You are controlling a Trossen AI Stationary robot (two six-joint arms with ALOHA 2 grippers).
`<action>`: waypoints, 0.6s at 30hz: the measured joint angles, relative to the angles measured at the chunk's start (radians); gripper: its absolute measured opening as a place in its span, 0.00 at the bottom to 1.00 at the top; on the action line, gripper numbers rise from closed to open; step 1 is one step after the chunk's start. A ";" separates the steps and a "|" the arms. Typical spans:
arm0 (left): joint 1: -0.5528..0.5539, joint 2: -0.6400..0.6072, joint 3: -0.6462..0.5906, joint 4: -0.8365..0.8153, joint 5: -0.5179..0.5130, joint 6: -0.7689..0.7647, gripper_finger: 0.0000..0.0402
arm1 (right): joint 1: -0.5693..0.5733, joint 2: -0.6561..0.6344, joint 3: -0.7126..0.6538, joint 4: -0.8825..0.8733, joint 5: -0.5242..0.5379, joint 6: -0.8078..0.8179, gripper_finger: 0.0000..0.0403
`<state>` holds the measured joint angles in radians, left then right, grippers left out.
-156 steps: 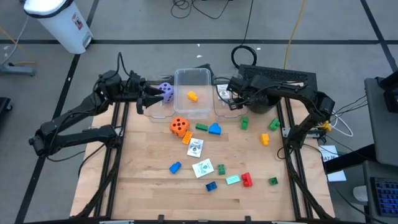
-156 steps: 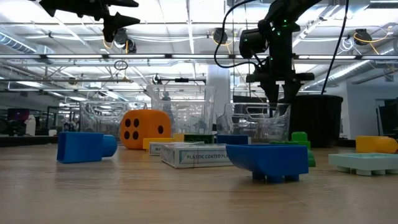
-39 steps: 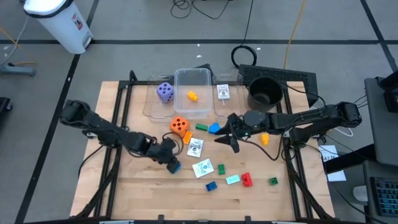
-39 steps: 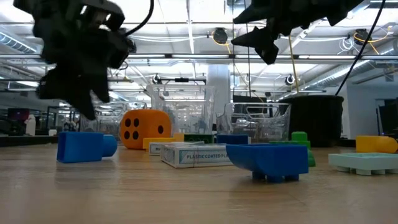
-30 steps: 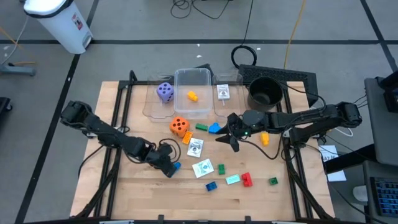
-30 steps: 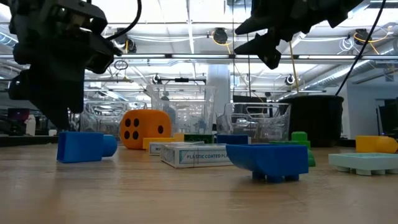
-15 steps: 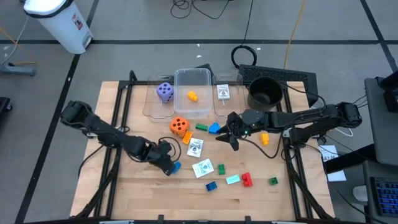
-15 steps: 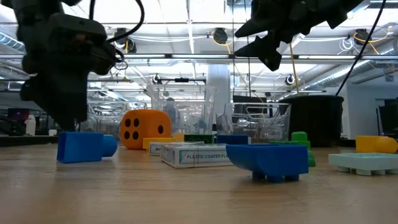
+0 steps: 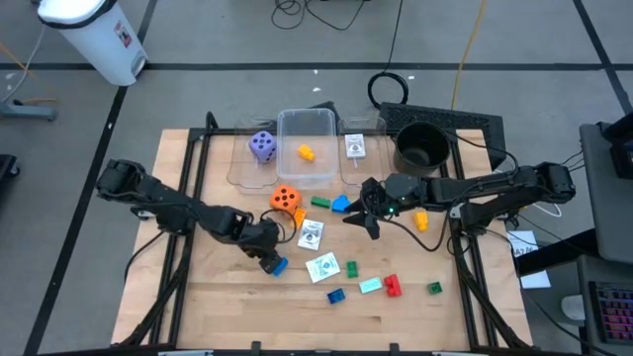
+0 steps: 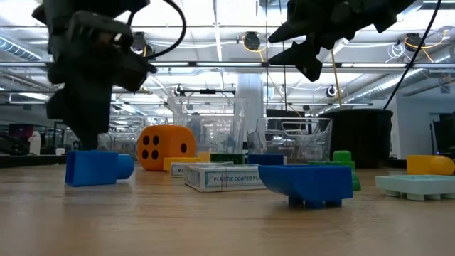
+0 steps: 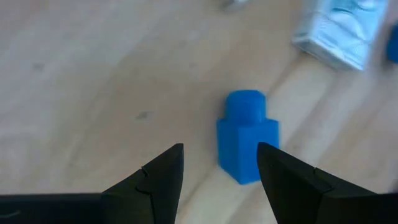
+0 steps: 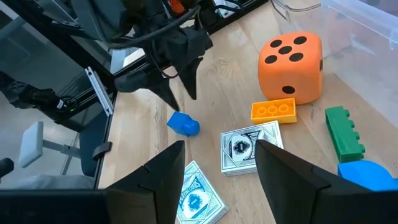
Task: Pick & Place Toys
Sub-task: Put the blue one stud game piece into the middle transparent bin
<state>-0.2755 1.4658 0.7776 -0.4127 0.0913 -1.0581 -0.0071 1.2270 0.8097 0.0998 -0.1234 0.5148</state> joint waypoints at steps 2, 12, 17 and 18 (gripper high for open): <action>0.019 -0.006 0.000 0.050 0.074 0.024 0.52 | 0.000 0.000 0.000 0.000 0.000 0.000 0.46; 0.011 -0.173 0.145 0.413 0.136 0.117 0.52 | 0.000 0.000 0.000 -0.012 0.000 -0.003 0.46; -0.032 -0.204 0.472 0.060 -0.039 0.293 0.52 | 0.000 0.000 -0.007 -0.014 -0.002 -0.012 0.46; -0.048 -0.193 0.546 -0.047 -0.090 0.329 0.52 | 0.000 -0.001 -0.011 -0.010 -0.003 -0.011 0.46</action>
<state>-0.3238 1.2724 1.3237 -0.4602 0.0014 -0.7293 -0.0071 1.2263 0.7987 0.0893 -0.1264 0.5035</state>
